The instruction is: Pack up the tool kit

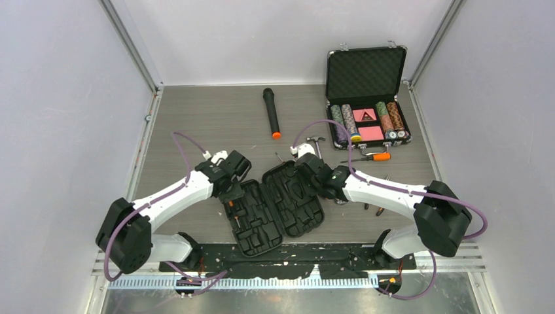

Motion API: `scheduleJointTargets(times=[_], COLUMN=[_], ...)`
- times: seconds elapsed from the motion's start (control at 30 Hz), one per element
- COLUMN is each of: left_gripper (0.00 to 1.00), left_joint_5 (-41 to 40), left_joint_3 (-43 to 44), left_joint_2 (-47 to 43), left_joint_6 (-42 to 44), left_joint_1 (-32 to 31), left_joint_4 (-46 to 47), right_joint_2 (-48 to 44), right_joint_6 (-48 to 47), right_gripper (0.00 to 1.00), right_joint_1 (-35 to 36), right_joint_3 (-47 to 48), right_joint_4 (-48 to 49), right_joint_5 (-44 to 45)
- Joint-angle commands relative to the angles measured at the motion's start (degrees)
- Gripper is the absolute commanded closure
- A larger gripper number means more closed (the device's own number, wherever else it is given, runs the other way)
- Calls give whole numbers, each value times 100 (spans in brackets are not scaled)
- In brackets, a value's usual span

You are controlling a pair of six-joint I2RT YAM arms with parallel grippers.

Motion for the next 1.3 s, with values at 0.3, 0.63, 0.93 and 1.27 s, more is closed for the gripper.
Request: scheduleJointTargets(times=[0.3, 0.63, 0.93, 1.27], left_gripper=[86, 88, 100, 100], left_joint_5=[303, 525, 734, 968], left_joint_3=[-514, -846, -1051, 72], left_joint_2=[-426, -589, -148, 1303], left_joint_6=[-632, -969, -977, 604], left_joint_1=[-164, -327, -334, 873], left_joint_4=[-433, -279, 163, 779], right_joint_2=[-264, -224, -265, -445], right_joint_6=[100, 111, 147, 335], right_gripper=[73, 73, 73, 76], right_joint_1=[48, 48, 55, 27], right_joint_3=[147, 165, 144, -59], right_joint_4=[115, 132, 127, 111], right_joint_5=[-90, -84, -71, 142])
